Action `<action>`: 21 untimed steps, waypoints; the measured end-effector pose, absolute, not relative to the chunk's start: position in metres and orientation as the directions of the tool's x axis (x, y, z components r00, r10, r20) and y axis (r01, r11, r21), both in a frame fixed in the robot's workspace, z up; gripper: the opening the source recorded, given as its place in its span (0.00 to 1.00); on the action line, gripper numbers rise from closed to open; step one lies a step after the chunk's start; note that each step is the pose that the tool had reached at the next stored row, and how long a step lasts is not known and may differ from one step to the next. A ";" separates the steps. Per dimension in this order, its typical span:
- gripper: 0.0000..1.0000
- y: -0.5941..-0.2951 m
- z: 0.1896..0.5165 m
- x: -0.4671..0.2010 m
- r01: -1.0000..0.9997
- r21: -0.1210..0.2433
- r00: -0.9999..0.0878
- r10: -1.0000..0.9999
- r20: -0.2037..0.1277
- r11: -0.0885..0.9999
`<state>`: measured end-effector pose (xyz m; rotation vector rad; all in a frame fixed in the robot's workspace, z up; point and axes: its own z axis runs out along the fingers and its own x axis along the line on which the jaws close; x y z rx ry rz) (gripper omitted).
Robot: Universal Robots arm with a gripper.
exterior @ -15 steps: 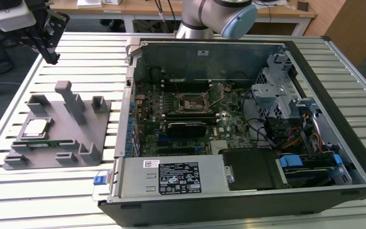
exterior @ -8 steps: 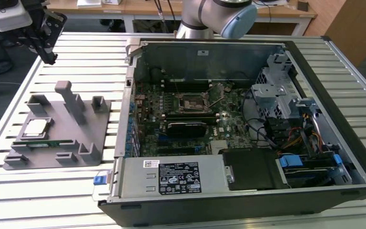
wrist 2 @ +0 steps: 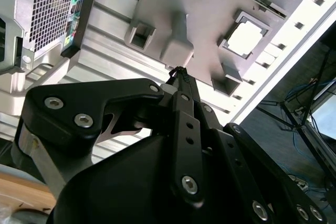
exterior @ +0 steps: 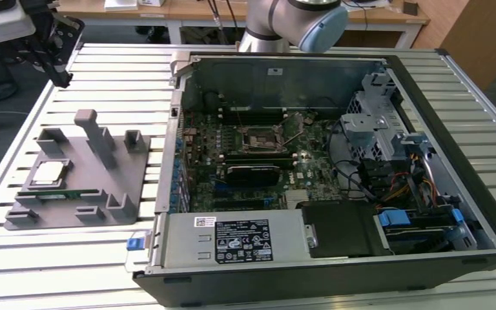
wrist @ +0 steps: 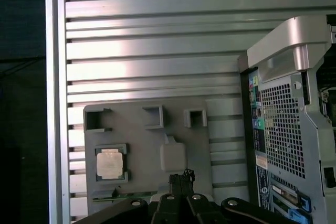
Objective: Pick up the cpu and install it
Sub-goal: 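Reach for the cpu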
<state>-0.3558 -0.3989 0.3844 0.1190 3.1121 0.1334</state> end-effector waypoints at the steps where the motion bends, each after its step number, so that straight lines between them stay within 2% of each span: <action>1: 0.11 -0.399 0.384 -0.357 0.075 0.086 -0.997 0.077 -0.021 0.993; 21: 0.11 -0.399 0.383 -0.391 0.075 0.086 -0.997 0.077 -0.021 0.993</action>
